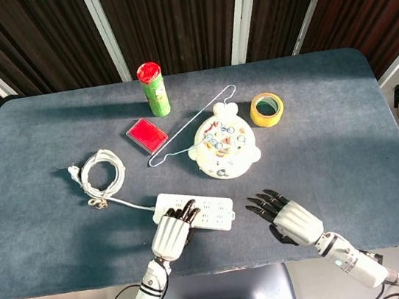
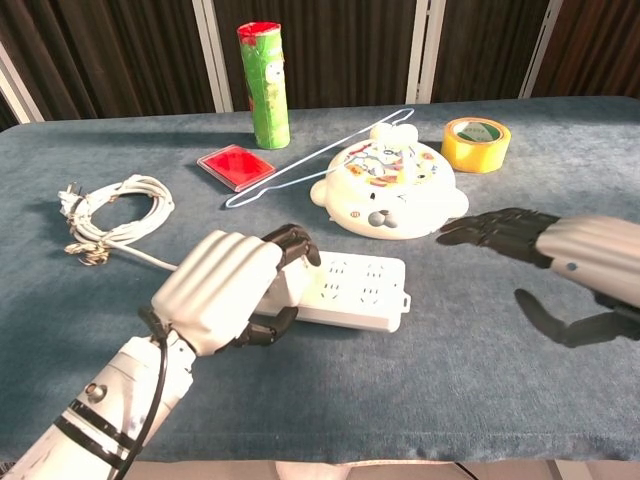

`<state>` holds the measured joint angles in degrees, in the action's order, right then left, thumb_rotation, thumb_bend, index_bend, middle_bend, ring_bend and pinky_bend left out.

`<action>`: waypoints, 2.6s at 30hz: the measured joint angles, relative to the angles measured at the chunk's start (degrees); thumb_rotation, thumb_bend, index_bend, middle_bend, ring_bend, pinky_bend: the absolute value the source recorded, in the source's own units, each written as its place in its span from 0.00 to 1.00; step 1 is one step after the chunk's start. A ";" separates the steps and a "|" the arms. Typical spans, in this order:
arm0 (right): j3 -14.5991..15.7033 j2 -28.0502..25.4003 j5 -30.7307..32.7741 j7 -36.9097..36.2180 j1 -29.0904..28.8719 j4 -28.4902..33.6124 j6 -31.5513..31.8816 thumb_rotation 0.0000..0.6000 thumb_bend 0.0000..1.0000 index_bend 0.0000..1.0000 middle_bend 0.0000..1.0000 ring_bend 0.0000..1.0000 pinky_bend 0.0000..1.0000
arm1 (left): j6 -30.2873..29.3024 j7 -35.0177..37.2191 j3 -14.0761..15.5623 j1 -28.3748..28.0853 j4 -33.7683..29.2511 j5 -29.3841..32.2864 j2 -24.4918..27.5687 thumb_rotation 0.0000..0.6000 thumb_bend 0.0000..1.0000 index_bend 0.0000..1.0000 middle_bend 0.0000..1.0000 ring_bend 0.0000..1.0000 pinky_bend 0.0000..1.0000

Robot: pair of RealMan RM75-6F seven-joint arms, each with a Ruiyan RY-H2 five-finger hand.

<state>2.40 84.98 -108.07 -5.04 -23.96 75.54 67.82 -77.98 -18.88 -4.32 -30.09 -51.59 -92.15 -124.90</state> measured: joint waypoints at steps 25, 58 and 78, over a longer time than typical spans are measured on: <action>1.49 14.68 6.91 3.68 -5.78 -6.84 -8.56 1.00 0.86 0.06 0.14 0.01 0.06 | -1.41 -0.73 0.19 -0.19 0.45 -0.57 -0.59 1.00 0.58 0.52 0.65 0.55 0.54; 1.69 6.65 8.95 3.42 -5.13 0.54 -0.24 1.00 0.86 0.01 0.14 0.01 0.06 | -8.92 -0.54 -4.48 1.15 -11.41 0.36 11.34 1.00 0.58 0.52 0.65 0.55 0.53; -0.09 -8.39 9.63 3.18 -2.09 12.40 6.78 1.00 0.78 0.00 0.14 0.00 0.06 | 6.38 -3.38 -5.52 9.69 -24.62 22.84 28.07 1.00 0.51 0.23 0.37 0.37 0.41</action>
<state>2.31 76.60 -98.45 -1.86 -26.05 87.95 74.60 -71.60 -22.26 -9.84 -20.40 -76.21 -69.31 -96.83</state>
